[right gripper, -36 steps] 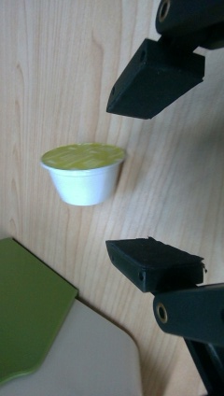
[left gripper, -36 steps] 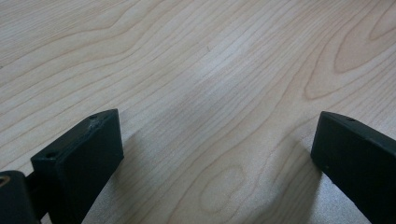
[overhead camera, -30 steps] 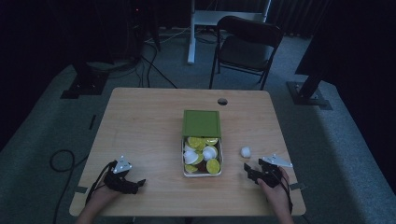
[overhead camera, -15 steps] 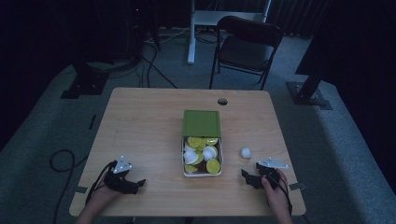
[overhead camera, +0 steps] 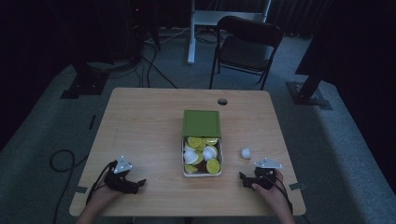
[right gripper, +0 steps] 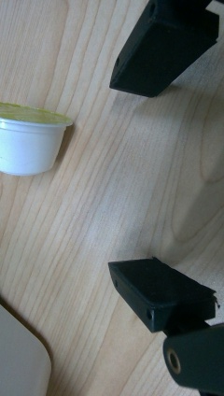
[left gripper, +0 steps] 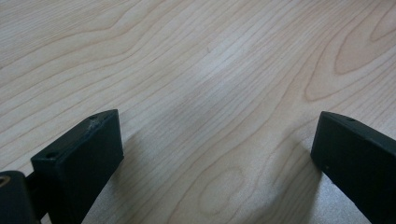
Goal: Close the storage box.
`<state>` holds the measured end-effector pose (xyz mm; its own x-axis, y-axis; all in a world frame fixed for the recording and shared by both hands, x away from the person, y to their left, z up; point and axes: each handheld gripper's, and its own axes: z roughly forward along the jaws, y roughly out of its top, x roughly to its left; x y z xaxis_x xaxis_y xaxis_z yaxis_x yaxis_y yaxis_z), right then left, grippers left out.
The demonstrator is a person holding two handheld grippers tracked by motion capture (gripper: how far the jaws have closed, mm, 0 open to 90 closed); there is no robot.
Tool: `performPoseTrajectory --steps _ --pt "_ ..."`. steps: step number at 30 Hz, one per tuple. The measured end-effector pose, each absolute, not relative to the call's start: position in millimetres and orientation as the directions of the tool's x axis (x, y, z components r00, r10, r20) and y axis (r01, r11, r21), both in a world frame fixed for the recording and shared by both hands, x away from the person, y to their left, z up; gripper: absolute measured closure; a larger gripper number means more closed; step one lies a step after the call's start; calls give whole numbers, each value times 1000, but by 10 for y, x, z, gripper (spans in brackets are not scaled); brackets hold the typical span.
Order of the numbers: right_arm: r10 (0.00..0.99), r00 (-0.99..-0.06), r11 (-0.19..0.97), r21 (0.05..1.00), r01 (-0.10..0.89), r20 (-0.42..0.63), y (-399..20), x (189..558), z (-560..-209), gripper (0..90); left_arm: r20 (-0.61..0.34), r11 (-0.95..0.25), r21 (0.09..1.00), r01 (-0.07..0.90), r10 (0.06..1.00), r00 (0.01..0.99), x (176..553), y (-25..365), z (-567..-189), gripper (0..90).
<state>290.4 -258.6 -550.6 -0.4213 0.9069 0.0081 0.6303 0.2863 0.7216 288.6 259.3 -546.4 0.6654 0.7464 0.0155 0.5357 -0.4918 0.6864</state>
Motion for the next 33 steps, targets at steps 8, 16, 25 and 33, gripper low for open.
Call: performPoseTrajectory --steps 8,16,25,33 --pt "918 -397 264 728 632 12 -2624 2881 -5484 127 37 -534 674 511 715 698 2886 2465 -5423 23" --pt "920 -393 231 781 581 20 -2679 2817 -5280 126 21 -529 689 496 697 716 2893 2328 -5324 23" --pt "904 -427 223 823 522 26 -2561 2804 -5005 126 31 -547 700 458 664 747 2903 2135 -5144 23" --pt "884 -467 231 835 500 35 -2389 2838 -4934 127 35 -561 702 439 643 765 2930 1964 -5090 23"
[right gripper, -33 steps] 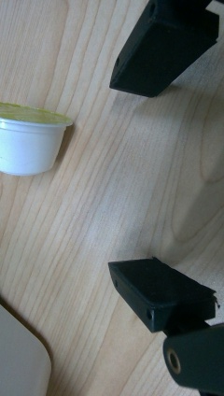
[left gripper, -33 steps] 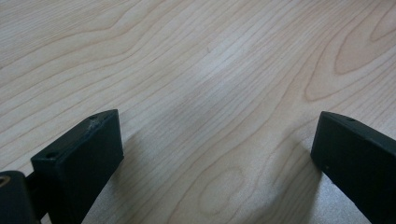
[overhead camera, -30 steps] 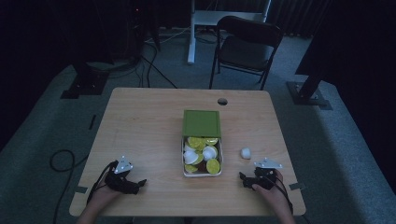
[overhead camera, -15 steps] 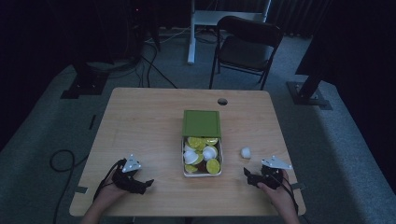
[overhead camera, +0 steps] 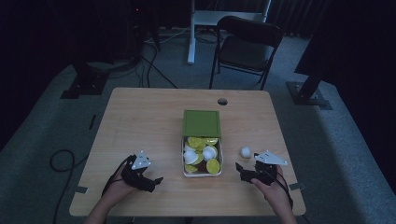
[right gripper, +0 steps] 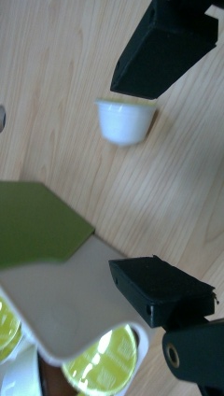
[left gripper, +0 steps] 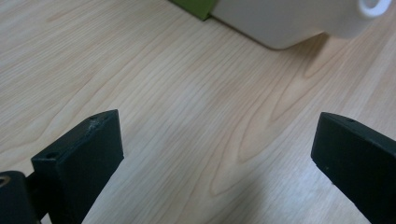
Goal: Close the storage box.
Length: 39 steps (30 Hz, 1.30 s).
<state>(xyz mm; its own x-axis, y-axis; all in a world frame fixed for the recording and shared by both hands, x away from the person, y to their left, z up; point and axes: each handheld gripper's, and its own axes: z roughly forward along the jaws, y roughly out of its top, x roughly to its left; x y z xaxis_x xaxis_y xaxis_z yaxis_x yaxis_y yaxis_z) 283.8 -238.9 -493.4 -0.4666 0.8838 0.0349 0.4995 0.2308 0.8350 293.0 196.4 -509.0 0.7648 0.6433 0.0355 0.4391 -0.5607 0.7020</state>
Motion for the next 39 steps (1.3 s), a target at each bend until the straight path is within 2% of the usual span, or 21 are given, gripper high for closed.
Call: performPoseTrajectory --steps 12,27,39 --pt "837 -545 279 824 493 43 -2146 2853 -4996 127 35 -578 709 405 603 797 2942 1682 -4989 23" --pt "815 -577 293 819 494 57 -2053 2873 -5041 127 79 -586 736 339 571 817 2982 1388 -4854 22" --pt "805 -590 291 826 482 60 -2049 2885 -4998 128 85 -590 736 333 569 818 3073 1261 -4813 23"
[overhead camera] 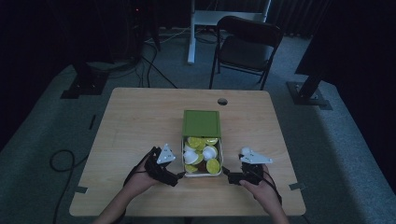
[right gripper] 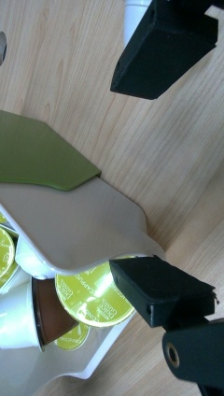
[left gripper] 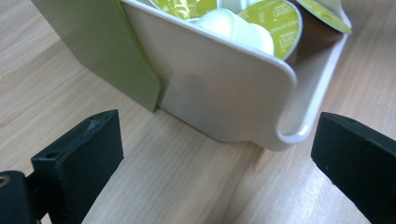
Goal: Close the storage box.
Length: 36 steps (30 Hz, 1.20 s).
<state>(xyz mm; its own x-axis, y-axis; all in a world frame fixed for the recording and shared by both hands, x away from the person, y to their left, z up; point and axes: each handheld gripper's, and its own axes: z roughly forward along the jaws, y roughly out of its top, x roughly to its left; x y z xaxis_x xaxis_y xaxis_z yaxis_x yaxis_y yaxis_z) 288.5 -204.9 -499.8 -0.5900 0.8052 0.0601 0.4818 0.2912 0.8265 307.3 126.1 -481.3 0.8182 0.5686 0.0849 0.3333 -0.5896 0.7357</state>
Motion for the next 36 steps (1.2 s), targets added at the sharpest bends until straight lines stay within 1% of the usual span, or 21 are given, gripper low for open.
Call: performPoseTrajectory --steps 5,9,17,23,30,36 --pt "802 -593 286 832 475 63 -2015 2900 -4991 128 107 -599 726 338 584 804 3121 1251 -4836 23" --pt "800 -596 287 832 475 64 -1995 2915 -4997 128 100 -597 725 344 585 805 3143 1258 -4838 23" --pt "802 -594 291 828 479 62 -1995 2943 -5011 130 124 -609 725 323 576 808 3188 1194 -4788 23" --pt "798 -597 284 828 484 75 -2005 2960 -5024 129 111 -606 723 333 577 809 3225 1204 -4793 22" --pt "795 -602 289 826 485 75 -1970 3002 -5025 127 125 -596 725 346 608 784 3297 1247 -4779 22" --pt "794 -605 304 821 484 63 -1955 3073 -5004 127 133 -601 720 348 612 780 3348 1238 -4770 22"
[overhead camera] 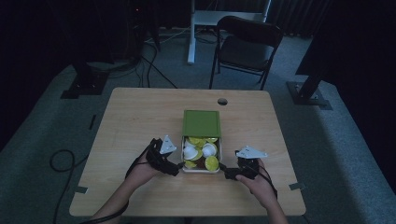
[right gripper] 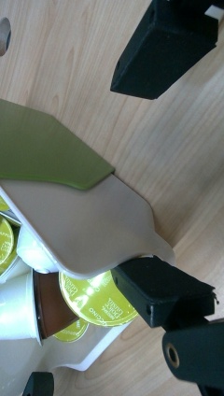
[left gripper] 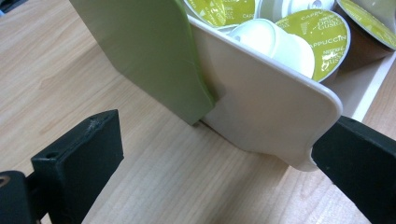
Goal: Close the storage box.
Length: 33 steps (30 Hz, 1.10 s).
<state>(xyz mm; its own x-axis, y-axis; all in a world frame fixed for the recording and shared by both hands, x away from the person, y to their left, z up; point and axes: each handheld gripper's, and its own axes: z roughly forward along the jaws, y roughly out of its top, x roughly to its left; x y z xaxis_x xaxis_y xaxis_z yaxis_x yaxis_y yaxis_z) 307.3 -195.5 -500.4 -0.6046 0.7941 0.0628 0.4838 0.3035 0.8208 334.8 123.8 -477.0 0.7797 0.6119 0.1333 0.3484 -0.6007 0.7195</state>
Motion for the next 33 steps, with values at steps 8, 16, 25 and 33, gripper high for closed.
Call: performPoseTrajectory --steps 8,16,25,33 --pt "795 -600 281 821 497 90 -1966 3181 -4997 128 138 -601 719 350 617 775 3412 1218 -4752 23" --pt "799 -594 271 824 498 97 -1945 3256 -5013 128 133 -591 723 359 629 766 3500 1173 -4756 23" --pt "803 -588 264 823 503 102 -1923 3341 -5023 128 124 -572 731 372 647 752 3592 1176 -4762 23" --pt "810 -577 258 820 512 106 -1902 3418 -5025 127 125 -569 730 379 656 745 3659 1172 -4757 23"
